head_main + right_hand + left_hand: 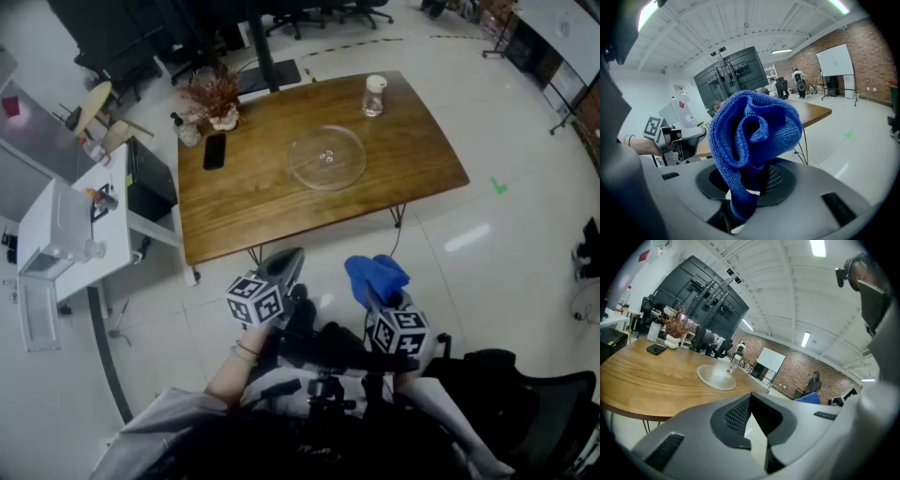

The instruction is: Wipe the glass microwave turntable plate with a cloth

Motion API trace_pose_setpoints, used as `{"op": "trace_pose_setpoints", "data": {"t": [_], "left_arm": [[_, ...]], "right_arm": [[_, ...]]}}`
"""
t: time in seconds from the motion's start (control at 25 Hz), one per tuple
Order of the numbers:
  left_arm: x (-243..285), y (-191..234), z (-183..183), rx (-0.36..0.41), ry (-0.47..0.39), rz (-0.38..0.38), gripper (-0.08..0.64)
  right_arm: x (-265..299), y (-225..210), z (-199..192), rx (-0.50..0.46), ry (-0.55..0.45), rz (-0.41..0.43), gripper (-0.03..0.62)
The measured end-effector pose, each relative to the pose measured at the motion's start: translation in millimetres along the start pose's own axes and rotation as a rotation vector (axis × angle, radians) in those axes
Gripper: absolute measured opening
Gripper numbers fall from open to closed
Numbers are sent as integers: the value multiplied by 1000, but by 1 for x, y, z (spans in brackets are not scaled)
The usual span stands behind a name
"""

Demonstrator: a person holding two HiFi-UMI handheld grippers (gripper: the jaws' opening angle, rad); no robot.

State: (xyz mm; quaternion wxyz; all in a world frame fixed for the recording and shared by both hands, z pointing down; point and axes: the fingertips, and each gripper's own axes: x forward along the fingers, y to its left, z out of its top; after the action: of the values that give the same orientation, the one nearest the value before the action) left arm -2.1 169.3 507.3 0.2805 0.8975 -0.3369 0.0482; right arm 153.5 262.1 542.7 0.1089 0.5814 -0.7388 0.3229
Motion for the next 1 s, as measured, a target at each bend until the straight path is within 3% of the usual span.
{"op": "trace_pose_setpoints", "data": {"t": [0.36, 0.68, 0.84, 1.0], "left_arm": [[43, 40, 15, -5, 34, -15, -5], [83, 105, 56, -25, 93, -25, -5], [96, 146, 63, -99, 168, -30, -5], [111, 171, 61, -112, 250, -62, -5]], "right_arm": [[37, -16, 20, 20, 18, -52, 118], [80, -17, 64, 45, -1, -138, 118], [114, 0, 84, 34, 12, -146, 118], [143, 15, 99, 32, 23, -163, 118]]}}
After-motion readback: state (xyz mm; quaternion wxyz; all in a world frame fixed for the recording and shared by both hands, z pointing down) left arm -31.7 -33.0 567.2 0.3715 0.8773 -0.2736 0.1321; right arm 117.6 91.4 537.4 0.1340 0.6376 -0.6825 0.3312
